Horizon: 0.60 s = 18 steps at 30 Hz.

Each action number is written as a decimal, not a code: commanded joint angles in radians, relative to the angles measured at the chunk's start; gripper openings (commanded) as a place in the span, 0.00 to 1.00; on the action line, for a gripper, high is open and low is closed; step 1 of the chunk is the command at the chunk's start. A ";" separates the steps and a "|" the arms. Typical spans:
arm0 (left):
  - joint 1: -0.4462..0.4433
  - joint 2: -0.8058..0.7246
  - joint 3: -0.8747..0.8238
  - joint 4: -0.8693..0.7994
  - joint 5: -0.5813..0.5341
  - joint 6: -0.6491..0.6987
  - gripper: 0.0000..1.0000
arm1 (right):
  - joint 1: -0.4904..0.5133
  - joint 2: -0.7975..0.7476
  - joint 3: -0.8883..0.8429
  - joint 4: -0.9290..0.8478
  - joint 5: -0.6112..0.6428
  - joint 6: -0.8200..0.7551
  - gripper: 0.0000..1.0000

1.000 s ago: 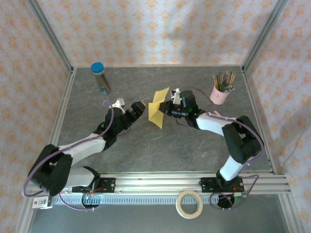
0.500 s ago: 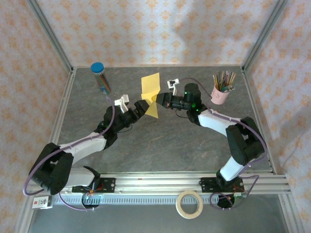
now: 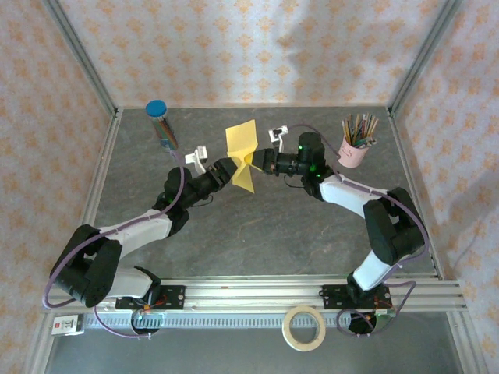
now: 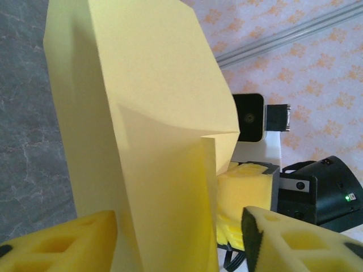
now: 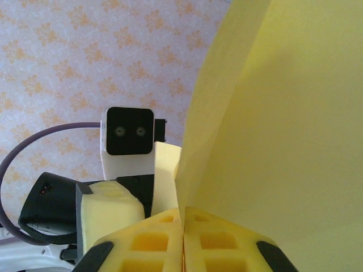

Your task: Fold a paper plane with a square sheet of paper (pick it up from the middle)

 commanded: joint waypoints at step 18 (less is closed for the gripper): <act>0.012 0.016 0.043 -0.019 0.011 0.085 0.21 | -0.018 -0.004 -0.012 -0.017 0.002 -0.002 0.26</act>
